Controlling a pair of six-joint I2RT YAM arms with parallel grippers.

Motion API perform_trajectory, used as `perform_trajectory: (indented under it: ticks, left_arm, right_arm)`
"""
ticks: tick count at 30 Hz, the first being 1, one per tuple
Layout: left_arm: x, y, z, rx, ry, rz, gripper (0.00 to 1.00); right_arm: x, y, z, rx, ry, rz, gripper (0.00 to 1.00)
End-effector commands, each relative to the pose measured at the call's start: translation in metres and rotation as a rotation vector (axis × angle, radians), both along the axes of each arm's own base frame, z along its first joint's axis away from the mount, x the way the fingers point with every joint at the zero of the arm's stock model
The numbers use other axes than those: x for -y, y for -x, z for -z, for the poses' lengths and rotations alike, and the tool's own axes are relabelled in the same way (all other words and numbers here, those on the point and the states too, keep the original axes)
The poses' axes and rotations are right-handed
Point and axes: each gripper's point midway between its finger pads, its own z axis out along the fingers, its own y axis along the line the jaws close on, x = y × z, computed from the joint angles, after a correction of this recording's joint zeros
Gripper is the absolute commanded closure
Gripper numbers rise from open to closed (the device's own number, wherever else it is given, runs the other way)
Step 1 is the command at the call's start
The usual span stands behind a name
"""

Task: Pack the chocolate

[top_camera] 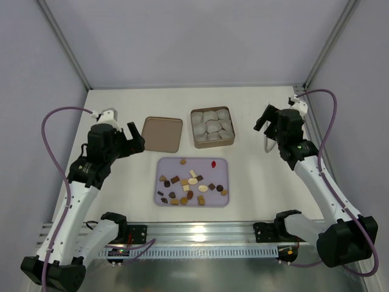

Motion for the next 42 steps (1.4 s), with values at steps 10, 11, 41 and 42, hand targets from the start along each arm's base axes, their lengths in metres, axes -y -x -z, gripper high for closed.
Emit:
perform_trajectory:
  ticks: [10,11,41,42]
  left_arm:
    - [0.005,0.000,0.000,-0.021,0.010,0.020,0.00]
    - [0.006,0.000,0.001,-0.025,0.011,0.027,0.00]
    - [0.019,0.006,0.007,-0.047,0.033,0.101,0.00]
    - [0.019,0.006,0.007,-0.046,0.031,0.099,0.00]
  right_arm:
    - [0.027,-0.008,-0.001,-0.176,0.091,-0.001,0.00]
    - [0.030,-0.013,0.004,-0.194,0.090,0.000,0.00]
    - [0.084,-0.099,0.166,-0.618,0.072,0.079,0.01]
    - [0.083,-0.099,0.168,-0.623,0.068,0.072,0.02]
